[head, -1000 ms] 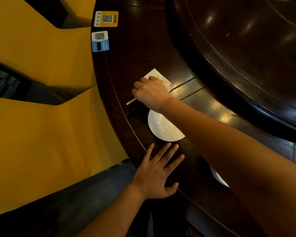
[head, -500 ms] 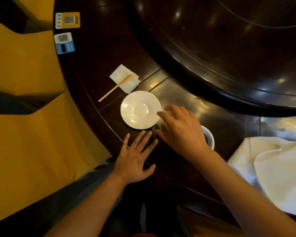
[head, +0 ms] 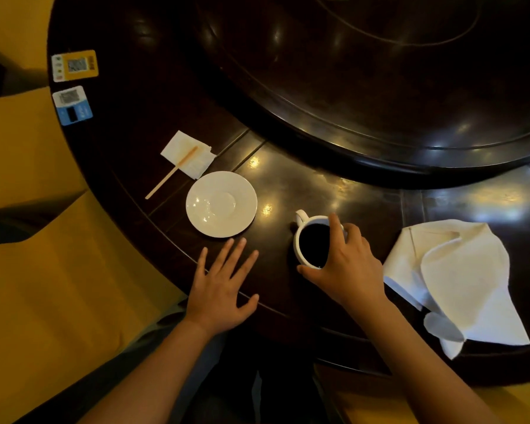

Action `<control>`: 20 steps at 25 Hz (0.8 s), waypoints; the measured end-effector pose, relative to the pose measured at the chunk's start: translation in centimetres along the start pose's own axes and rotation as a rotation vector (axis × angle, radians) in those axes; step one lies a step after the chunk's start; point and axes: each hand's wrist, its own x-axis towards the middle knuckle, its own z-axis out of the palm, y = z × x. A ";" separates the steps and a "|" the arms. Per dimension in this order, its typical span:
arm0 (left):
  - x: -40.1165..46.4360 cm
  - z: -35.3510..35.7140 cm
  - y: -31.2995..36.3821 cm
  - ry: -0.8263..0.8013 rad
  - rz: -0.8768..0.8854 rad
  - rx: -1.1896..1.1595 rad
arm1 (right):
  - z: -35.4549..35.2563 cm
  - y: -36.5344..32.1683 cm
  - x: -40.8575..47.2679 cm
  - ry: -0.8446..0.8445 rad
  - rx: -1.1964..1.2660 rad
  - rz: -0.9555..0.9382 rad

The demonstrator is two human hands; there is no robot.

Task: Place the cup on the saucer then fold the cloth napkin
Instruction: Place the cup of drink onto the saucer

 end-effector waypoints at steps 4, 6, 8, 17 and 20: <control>0.0 0.1 -0.1 0.007 0.002 -0.010 | 0.4 -0.1 0.4 0.062 0.038 0.006; -0.1 0.2 -0.1 0.008 0.000 -0.020 | 0.5 -0.4 0.4 0.069 0.049 -0.013; -0.1 0.3 -0.2 0.006 -0.001 -0.027 | 0.2 -0.9 0.5 0.087 0.070 -0.040; -0.2 0.5 -0.4 0.004 0.006 -0.045 | -2.5 -7.1 4.3 0.192 0.118 -0.278; -0.2 0.5 -0.4 0.005 0.008 -0.043 | -1.9 -9.4 6.5 0.199 0.117 -0.326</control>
